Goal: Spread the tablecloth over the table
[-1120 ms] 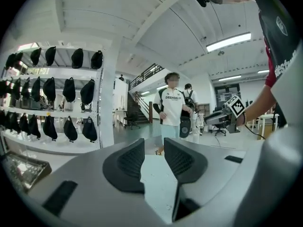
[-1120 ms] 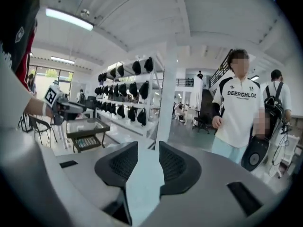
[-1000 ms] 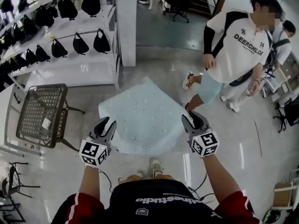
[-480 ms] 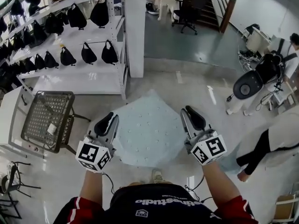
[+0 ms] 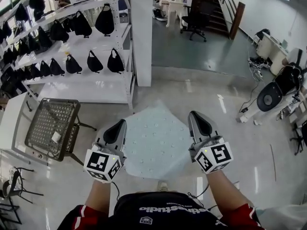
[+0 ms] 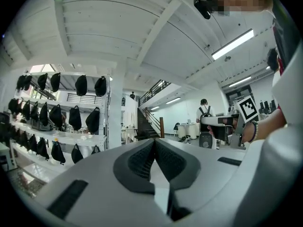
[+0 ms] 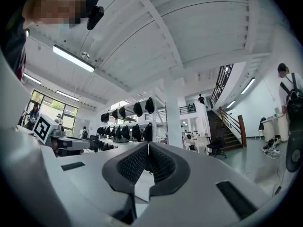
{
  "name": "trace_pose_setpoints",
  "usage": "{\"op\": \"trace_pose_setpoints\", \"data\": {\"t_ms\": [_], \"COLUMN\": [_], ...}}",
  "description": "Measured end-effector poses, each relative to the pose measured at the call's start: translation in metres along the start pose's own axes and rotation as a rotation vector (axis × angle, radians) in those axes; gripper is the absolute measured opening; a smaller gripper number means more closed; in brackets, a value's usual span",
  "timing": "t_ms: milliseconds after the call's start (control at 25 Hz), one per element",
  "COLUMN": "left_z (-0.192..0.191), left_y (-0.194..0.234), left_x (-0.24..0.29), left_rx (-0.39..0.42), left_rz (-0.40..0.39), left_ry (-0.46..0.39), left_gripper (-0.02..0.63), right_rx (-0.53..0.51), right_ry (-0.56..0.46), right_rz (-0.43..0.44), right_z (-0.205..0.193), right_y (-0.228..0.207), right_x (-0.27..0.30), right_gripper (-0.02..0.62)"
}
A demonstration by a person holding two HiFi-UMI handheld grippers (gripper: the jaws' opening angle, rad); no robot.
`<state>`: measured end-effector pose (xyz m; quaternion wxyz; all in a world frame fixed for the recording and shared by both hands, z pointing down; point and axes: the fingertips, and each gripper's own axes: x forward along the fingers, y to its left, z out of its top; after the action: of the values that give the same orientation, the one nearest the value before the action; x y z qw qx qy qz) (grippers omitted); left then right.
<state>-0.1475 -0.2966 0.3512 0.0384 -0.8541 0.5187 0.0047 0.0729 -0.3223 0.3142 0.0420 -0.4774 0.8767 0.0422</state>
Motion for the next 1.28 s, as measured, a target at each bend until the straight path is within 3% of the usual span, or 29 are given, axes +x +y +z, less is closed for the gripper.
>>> {"op": "trace_pose_setpoints", "data": {"t_ms": [400, 1280], "left_z": [0.01, 0.019], "left_y": [0.019, 0.009], "left_x": [-0.002, 0.003], "left_rx": [0.039, 0.032], "left_rz": [0.075, 0.058], "left_ry": [0.003, -0.012], "left_gripper": [0.014, 0.015], "right_rx": [-0.037, -0.073], "right_ry": [0.075, 0.061], "right_rz": [-0.087, -0.062], "right_z": [-0.016, -0.002], "right_y": [-0.001, 0.002], "right_x": [0.003, -0.001], "right_gripper": [0.023, 0.021]}}
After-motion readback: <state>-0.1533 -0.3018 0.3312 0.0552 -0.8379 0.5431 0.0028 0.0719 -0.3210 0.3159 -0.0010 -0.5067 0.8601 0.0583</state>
